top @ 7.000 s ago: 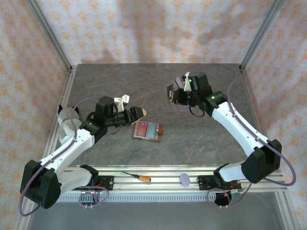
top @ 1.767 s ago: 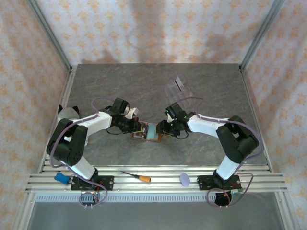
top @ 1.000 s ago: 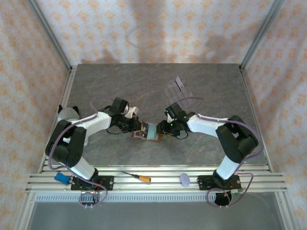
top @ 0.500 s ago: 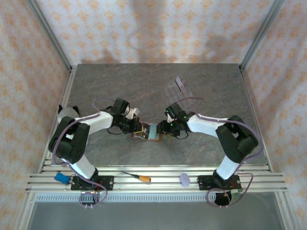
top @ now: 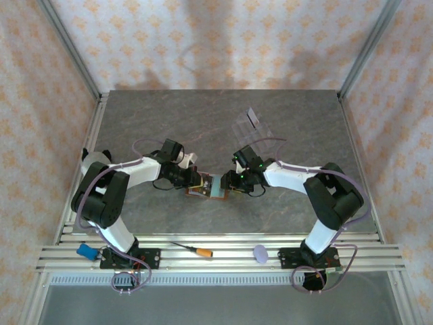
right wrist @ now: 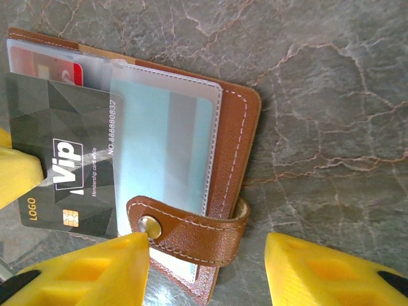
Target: Put the credit cards into the card holder
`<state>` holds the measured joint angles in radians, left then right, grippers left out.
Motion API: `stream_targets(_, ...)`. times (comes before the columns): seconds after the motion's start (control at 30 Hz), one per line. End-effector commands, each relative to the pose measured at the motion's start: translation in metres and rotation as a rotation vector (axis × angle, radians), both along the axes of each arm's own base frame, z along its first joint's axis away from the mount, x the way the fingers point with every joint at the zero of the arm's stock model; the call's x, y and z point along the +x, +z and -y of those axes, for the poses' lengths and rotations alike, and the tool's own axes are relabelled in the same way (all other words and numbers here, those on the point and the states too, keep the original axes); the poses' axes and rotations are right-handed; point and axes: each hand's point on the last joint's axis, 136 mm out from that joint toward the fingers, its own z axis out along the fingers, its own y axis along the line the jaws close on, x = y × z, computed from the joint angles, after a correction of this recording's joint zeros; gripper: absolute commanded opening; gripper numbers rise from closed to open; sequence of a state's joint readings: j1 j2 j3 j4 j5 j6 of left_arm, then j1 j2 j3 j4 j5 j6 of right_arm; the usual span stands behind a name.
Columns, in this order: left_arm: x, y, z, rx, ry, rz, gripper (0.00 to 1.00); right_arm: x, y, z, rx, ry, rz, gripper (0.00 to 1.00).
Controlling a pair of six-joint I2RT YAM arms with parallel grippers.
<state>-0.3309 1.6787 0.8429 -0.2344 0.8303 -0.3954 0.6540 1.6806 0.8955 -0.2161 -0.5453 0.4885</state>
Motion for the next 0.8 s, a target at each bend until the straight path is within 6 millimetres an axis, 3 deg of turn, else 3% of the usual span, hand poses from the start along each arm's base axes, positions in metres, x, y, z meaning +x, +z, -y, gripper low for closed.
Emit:
stream_targets(0.0, 0.012, -0.005, -0.006, 0.037, 0.038, 0.017, 0.0, -0.001, -0.006, 0.003, -0.023, 0.001, 0.006, 0.51)
stream_targets(0.37, 0.014, -0.008, -0.008, 0.038, 0.063, 0.025, 0.0, -0.002, -0.007, 0.004, -0.022, 0.0, 0.006, 0.51)
stream_targets(0.77, 0.002, -0.015, -0.004, 0.013, 0.071, -0.003, 0.0, -0.001, -0.009, 0.0, -0.008, -0.002, -0.003, 0.51)
